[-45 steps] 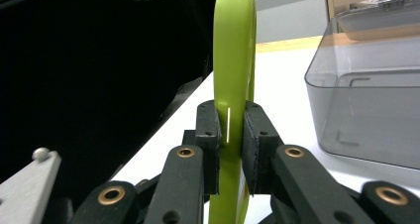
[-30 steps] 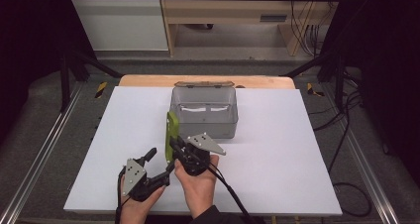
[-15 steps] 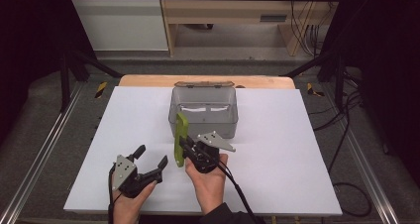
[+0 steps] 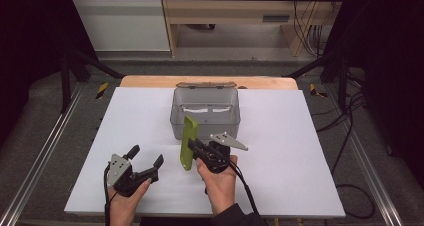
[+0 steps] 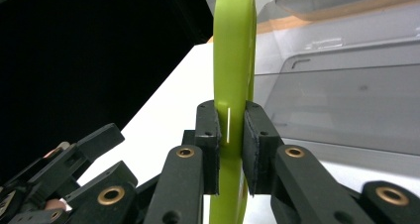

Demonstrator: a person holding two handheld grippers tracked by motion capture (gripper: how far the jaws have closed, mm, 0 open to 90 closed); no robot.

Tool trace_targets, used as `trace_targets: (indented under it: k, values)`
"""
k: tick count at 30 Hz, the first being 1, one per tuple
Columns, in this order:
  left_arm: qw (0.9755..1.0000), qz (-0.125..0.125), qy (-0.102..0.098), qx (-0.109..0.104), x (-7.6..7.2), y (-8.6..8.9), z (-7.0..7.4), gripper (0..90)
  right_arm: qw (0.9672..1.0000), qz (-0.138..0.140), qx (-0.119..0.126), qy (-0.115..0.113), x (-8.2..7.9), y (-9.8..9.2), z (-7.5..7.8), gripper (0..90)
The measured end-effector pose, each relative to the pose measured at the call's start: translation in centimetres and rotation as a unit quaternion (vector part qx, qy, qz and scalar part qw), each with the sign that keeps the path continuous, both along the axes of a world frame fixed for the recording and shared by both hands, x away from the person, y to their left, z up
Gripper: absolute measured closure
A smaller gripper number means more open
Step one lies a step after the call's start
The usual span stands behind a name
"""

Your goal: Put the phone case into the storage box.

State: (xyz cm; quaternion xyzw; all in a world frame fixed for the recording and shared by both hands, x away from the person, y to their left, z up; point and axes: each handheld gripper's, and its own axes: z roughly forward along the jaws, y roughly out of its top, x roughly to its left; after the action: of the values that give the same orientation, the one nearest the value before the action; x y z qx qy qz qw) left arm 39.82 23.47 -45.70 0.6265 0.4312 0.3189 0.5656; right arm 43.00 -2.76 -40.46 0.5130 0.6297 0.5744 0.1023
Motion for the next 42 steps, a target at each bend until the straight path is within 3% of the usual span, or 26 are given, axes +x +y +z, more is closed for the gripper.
trace_targets:
  k: [13,17,22,26,29,32,42]
  values:
    - [1.0,0.005,0.005,-0.003,0.3,0.4,-0.2,5.5,0.9993,0.025,0.001,0.028,0.5,-4.6,1.9,79.1]
    - [1.0,0.006,0.005,-0.003,0.3,0.5,-0.2,5.4,0.9993,0.022,-0.007,0.029,1.1,-6.6,3.3,79.1]
    - [1.0,0.007,0.007,0.0,0.4,0.5,-0.3,5.2,0.9991,0.025,-0.013,0.03,1.7,-7.5,4.8,79.1]
    - [1.0,0.007,0.006,-0.001,0.4,0.6,-0.4,4.4,0.9991,0.023,-0.028,0.024,2.8,-8.3,6.8,79.0]
    - [0.9999,0.008,0.007,-0.001,0.5,0.7,-0.4,4.0,0.9989,0.021,-0.035,0.023,3.3,-8.6,7.5,79.0]
    - [0.9999,0.008,0.008,0.0,0.5,0.7,-0.4,3.3,0.9986,0.019,-0.039,0.031,4.7,-9.0,8.5,79.0]
    - [0.9999,0.011,0.008,-0.002,0.6,1.0,-0.5,3.0,0.9973,0.014,-0.048,0.054,8.1,-9.6,9.8,79.0]
